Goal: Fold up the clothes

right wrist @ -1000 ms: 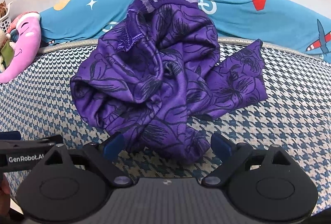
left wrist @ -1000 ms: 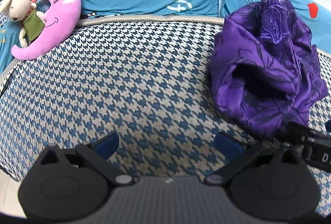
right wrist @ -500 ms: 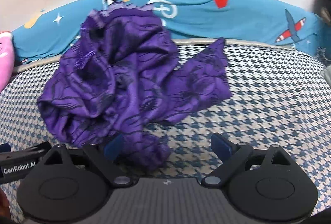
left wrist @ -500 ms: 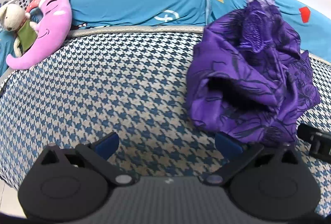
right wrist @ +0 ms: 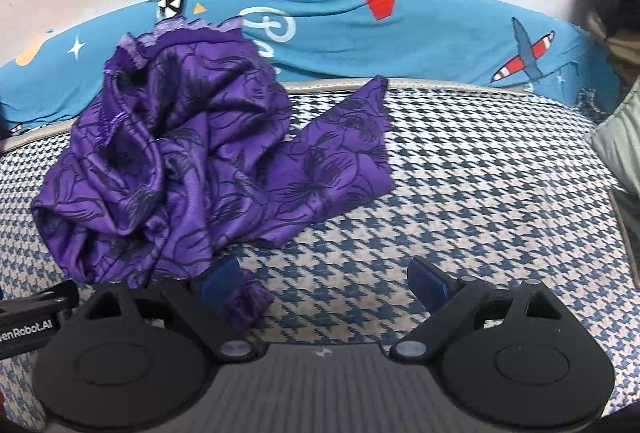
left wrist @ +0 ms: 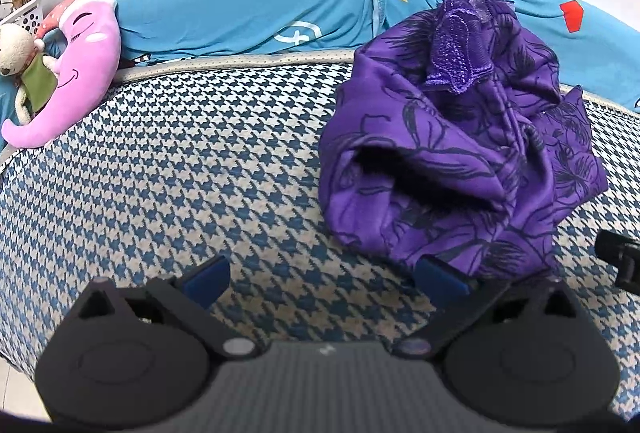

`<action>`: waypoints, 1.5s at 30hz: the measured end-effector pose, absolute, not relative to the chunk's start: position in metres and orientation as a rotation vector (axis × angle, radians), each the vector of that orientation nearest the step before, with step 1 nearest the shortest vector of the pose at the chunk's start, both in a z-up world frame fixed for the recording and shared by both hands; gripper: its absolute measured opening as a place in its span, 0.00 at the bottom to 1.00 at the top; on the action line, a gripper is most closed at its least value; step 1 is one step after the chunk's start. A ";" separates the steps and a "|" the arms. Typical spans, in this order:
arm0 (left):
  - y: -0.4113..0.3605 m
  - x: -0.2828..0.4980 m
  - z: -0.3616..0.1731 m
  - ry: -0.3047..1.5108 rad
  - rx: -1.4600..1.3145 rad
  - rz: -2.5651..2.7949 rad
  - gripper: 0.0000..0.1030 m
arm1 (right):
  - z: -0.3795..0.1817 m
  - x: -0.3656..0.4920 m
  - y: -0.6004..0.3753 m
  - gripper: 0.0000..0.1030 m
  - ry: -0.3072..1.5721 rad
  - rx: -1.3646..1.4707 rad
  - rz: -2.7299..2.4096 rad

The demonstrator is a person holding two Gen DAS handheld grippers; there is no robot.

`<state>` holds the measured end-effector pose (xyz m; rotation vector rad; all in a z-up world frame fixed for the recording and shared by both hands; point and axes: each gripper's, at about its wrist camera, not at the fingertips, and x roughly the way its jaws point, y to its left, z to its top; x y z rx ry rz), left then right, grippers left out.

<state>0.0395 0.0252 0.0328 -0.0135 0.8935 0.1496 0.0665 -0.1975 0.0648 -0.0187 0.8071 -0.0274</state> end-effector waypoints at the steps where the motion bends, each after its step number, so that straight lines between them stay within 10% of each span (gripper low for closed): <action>1: 0.024 0.039 0.033 0.894 -0.012 0.148 1.00 | 0.065 0.067 -0.200 0.89 0.806 -0.018 -0.037; 45: 0.015 0.040 0.026 0.920 0.062 0.126 1.00 | 0.042 0.062 -0.237 0.89 0.962 -0.067 -0.103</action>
